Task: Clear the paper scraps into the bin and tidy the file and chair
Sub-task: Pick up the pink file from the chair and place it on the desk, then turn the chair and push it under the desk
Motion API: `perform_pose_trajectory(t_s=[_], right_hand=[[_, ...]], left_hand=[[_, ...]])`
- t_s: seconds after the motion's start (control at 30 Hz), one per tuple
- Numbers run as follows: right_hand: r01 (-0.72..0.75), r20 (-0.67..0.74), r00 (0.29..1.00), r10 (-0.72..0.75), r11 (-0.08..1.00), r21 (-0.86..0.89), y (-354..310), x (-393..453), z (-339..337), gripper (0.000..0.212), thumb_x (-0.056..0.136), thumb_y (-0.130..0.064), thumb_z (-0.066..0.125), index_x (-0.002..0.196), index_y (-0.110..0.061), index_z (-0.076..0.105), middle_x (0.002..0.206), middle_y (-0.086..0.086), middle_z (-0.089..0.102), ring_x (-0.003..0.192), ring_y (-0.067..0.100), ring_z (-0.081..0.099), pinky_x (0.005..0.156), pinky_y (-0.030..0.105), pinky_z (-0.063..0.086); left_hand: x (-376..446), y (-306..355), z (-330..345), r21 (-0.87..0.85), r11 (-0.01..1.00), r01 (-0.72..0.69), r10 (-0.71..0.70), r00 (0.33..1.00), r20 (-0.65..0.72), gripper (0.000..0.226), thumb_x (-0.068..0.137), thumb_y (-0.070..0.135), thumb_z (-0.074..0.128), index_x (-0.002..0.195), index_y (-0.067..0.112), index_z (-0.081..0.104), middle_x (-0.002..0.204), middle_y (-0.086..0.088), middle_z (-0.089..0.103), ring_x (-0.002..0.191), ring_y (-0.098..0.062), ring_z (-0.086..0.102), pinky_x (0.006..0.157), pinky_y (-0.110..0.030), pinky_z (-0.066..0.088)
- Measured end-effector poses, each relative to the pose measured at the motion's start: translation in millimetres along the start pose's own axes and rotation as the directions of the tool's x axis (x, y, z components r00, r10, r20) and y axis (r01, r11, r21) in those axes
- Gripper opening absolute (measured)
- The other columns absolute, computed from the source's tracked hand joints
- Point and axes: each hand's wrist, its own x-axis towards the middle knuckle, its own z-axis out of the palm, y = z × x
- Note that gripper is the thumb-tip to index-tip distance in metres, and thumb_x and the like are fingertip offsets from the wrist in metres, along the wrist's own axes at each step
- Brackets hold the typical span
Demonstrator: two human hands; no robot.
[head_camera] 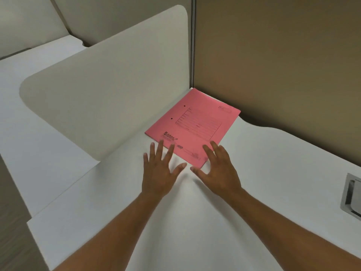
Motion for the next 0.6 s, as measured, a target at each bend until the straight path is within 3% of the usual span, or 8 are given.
perform_pose_trajectory(t_s=[0.07,0.2,0.4,0.6], right_hand=[[0.053,-0.04,0.998,-0.051,0.998,0.041,-11,-42,9,0.095,0.089,-0.082,0.05,0.166,-0.034,0.023,0.176,-0.005,0.014,0.163,0.025,0.012,0.125,0.049,0.03],[0.109,0.013,0.994,-0.11,0.99,0.085,-46,-124,26,0.089,0.09,-0.081,0.043,0.165,-0.034,0.027,0.176,-0.004,0.015,0.164,0.023,0.011,0.127,0.053,0.029],[0.207,0.066,0.974,-0.218,0.969,0.138,-108,-233,42,0.082,0.095,-0.077,0.043,0.162,-0.031,0.032,0.174,0.0,0.023,0.163,0.025,0.016,0.122,0.054,0.039],[0.338,0.146,0.923,-0.356,0.931,0.137,-185,-344,53,0.072,0.101,-0.076,0.033,0.162,-0.038,0.026,0.175,-0.004,0.019,0.163,0.022,0.011,0.128,0.053,0.023]], left_hand=[[-43,8,1,-0.034,0.999,-0.01,0.01,1.0,-0.003,0.089,0.095,0.085,0.02,0.169,0.038,0.006,0.18,-0.001,-0.007,0.166,-0.028,-0.011,0.134,-0.06,0.002],[-136,4,-11,-0.099,0.995,0.023,-0.027,0.999,-0.04,0.077,0.1,0.075,0.024,0.167,0.039,0.012,0.18,0.0,-0.002,0.167,-0.025,-0.008,0.134,-0.059,0.003],[-272,-46,-67,-0.074,0.993,0.087,-0.091,0.994,-0.055,0.07,0.106,0.07,0.027,0.168,0.04,0.019,0.181,0.004,0.001,0.167,-0.021,-0.009,0.133,-0.061,0.003],[-404,-111,-147,0.057,0.994,0.096,-0.095,0.995,-0.011,0.067,0.107,0.066,0.031,0.168,0.039,0.022,0.18,-0.002,0.007,0.167,-0.028,-0.004,0.133,-0.063,0.005]])
